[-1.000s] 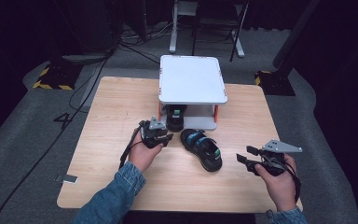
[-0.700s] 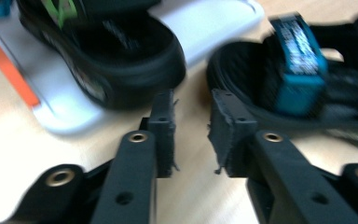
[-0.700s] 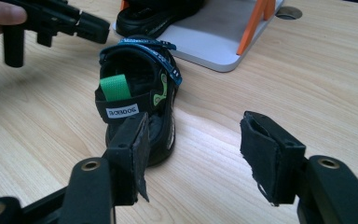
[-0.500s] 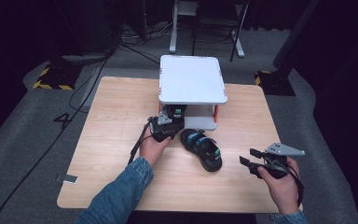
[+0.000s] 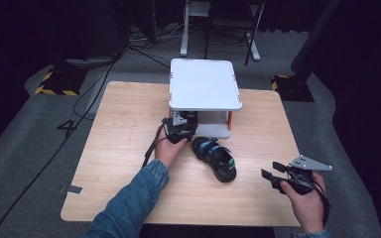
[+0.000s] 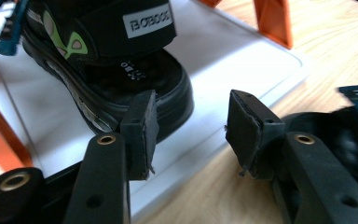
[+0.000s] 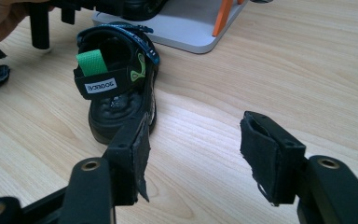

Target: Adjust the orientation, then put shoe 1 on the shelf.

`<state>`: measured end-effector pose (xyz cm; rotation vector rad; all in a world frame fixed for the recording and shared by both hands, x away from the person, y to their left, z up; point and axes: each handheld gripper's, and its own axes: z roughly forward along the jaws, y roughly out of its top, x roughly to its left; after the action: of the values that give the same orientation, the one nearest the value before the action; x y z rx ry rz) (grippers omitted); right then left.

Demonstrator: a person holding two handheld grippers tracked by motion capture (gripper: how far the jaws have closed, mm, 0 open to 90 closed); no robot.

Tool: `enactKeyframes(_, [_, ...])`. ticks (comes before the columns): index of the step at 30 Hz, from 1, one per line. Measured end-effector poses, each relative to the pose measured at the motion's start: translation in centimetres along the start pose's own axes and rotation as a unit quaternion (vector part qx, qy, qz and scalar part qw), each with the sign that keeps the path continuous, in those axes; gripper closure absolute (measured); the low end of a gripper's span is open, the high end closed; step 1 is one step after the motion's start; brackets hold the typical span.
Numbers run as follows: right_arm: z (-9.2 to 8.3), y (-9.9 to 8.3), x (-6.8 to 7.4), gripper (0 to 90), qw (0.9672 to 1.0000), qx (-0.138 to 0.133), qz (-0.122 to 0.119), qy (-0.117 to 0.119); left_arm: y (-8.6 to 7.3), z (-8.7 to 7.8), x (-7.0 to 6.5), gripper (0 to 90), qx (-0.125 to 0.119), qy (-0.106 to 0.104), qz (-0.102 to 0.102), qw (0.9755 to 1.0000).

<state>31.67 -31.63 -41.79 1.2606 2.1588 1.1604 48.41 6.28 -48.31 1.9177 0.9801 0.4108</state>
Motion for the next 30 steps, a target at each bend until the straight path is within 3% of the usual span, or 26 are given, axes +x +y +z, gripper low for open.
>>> enactKeyframes(5, [0.1,0.4,0.3,42.6,1.0,-0.004,-0.007,0.005,0.5,-3.6,-1.0,46.6,0.003,-0.005,0.012,0.9999])
enactKeyframes(10, [0.1,1.0,0.3,42.4,0.9998,-0.011,-0.012,0.01,1.2,-7.8,-2.0,42.3,-0.008,-0.002,-0.008,0.9999])
enactKeyframes(14, [0.5,1.3,0.3,41.6,0.9997,-0.012,-0.016,0.016,1.3,-10.9,-3.0,38.6,-0.012,-0.001,0.01,0.9999])
enactKeyframes(16, [0.8,1.4,0.5,39.4,0.9996,-0.01,-0.017,0.019,1.3,-12.0,-3.3,36.9,-0.013,-0.006,0.007,0.9999])
enactKeyframes(22, [1.9,1.9,0.9,29.2,0.9993,0.004,-0.023,0.03,0.7,-15.2,-2.9,28.8,0.001,0.001,0.016,0.9999])
enactKeyframes(27, [3.5,2.4,1.6,22.3,0.9983,0.023,-0.032,0.043,-0.5,-17.4,-1.6,20.7,0.033,0.016,0.024,0.9991])
enactKeyframes(30, [4.6,2.7,2.0,17.4,0.9971,0.034,-0.041,0.054,-1.3,-18.3,-0.5,19.9,0.047,0.024,0.011,0.9985])
